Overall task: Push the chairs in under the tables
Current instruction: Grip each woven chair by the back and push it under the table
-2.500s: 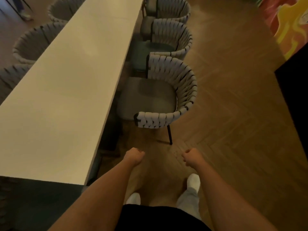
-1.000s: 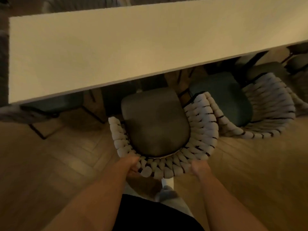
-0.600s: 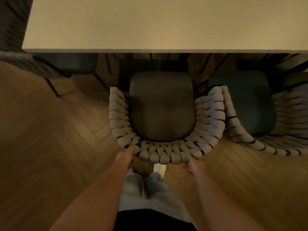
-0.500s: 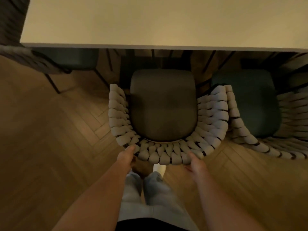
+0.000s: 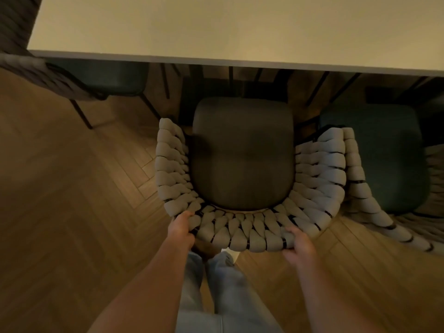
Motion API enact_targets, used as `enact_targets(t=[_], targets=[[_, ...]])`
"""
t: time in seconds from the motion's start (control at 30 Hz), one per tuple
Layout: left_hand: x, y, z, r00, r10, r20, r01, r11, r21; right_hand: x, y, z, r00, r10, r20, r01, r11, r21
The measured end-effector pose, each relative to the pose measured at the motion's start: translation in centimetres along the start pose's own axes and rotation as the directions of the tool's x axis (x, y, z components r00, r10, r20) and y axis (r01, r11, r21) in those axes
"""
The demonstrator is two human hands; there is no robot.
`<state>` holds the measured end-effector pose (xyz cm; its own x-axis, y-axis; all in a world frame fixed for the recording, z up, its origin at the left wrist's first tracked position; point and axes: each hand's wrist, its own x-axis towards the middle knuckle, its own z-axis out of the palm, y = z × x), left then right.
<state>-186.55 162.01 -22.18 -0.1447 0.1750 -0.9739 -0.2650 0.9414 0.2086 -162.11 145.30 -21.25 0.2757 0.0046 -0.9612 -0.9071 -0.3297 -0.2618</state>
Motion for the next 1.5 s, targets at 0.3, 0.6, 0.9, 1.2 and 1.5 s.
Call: enact_targets(t=[0.3, 0.6, 0.9, 1.2, 1.5], targets=[[-1.1, 1.5, -0.5, 0.999, 0.044, 0.008, -0.044, 0.998, -0.048, -2.4, 0.0, 1.7, 1.0, -0.014, -0.013, 0.015, 0.997, 0.073], [-2.6, 6.5, -4.3, 0.999, 0.051, 0.001, -0.05, 0.992, -0.119, -6.9, 1.0, 7.2, 0.997, -0.067, -0.04, 0.07, 0.995, 0.072], [-4.0, 14.0, -7.3, 0.992, 0.125, -0.013, -0.126, 0.988, -0.093, -10.8, 3.3, 14.0, 0.993, -0.117, 0.01, 0.116, 0.988, 0.107], [-0.4, 20.8, -6.2, 0.986, 0.166, -0.026, -0.167, 0.985, -0.05, -9.7, 2.5, 20.7, 0.993, -0.111, 0.049, 0.102, 0.983, 0.154], [3.4, 24.3, -4.6, 0.989, 0.149, -0.012, -0.15, 0.988, -0.027, -7.0, 1.6, 24.8, 0.991, -0.112, 0.067, 0.103, 0.987, 0.123]])
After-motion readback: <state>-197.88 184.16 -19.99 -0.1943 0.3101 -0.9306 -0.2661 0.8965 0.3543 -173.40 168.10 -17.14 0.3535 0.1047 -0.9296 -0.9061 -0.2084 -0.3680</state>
